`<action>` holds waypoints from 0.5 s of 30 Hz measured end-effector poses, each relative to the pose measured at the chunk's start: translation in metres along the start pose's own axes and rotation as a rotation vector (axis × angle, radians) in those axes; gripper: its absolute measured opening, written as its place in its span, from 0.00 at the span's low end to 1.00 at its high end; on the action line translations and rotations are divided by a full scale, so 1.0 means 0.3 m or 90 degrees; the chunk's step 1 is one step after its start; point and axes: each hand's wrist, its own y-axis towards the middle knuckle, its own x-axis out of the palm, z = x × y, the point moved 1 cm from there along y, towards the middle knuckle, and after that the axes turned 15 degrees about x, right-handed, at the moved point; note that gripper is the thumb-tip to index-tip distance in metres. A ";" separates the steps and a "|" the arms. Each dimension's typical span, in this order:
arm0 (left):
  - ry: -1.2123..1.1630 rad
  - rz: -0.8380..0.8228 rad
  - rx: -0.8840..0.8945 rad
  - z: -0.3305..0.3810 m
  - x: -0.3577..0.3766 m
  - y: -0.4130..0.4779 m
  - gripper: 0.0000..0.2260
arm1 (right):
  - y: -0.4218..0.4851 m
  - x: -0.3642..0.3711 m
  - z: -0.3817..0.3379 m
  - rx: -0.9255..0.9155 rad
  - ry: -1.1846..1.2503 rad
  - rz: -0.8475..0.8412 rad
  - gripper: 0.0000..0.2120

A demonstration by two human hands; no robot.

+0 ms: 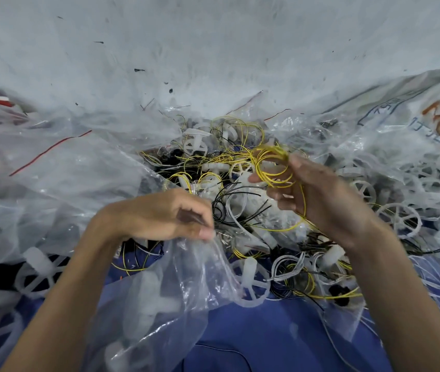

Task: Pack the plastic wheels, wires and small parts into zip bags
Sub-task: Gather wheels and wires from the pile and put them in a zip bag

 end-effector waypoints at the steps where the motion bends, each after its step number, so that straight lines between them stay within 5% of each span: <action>1: -0.010 0.005 0.026 0.013 0.004 0.006 0.03 | -0.003 0.007 0.010 0.001 -0.075 0.018 0.16; 7: -0.045 0.079 0.146 0.058 0.042 0.043 0.06 | 0.012 0.053 0.082 0.152 -0.219 0.022 0.21; 11: -0.084 0.166 0.173 0.072 0.046 0.044 0.03 | 0.004 0.046 0.070 0.140 -0.151 -0.047 0.08; 15: -0.085 0.172 0.183 0.071 0.044 0.045 0.03 | -0.007 0.041 0.065 0.135 -0.201 -0.081 0.08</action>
